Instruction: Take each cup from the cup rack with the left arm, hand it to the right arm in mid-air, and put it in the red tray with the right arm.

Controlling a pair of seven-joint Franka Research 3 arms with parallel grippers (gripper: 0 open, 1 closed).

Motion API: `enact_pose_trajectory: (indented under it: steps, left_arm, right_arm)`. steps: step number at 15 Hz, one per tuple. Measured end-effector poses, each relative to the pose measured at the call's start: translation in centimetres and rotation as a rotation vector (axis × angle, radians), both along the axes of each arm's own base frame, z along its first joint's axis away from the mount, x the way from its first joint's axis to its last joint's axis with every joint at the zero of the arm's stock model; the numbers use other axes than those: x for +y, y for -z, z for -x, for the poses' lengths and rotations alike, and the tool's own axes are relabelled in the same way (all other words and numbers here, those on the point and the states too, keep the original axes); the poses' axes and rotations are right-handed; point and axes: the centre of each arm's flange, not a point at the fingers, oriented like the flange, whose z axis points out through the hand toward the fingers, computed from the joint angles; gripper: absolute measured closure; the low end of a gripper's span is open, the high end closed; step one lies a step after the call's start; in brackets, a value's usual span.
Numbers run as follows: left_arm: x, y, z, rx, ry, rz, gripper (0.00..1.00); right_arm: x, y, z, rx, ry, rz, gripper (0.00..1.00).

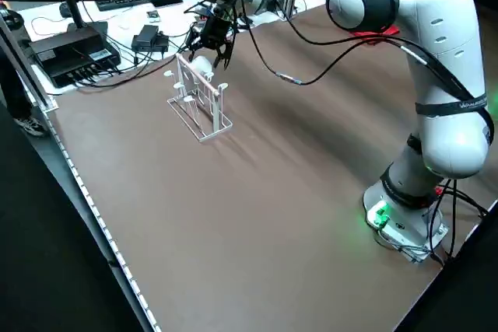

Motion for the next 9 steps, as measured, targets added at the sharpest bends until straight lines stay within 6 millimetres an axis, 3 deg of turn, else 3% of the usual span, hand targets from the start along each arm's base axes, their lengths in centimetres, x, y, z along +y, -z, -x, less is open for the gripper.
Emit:
enact_pose_trajectory:
  steps: [2,4,9]
  left_arm:
    - [0.2,0.1,0.1,0.013,0.011,-0.032,0.04]
    - [0.3,0.1,0.2,0.022,0.019,-0.053,0.04]
    - [0.1,0.3,0.4,0.043,0.018,-0.068,0.05]
  right_arm:
    - [-1.5,-1.6,0.6,0.015,-0.017,-0.003,0.01]
    - [-2.8,-1.7,0.6,0.021,-0.019,-0.005,0.01]
    - [-3.0,-1.4,0.7,0.025,-0.023,-0.005,0.0]
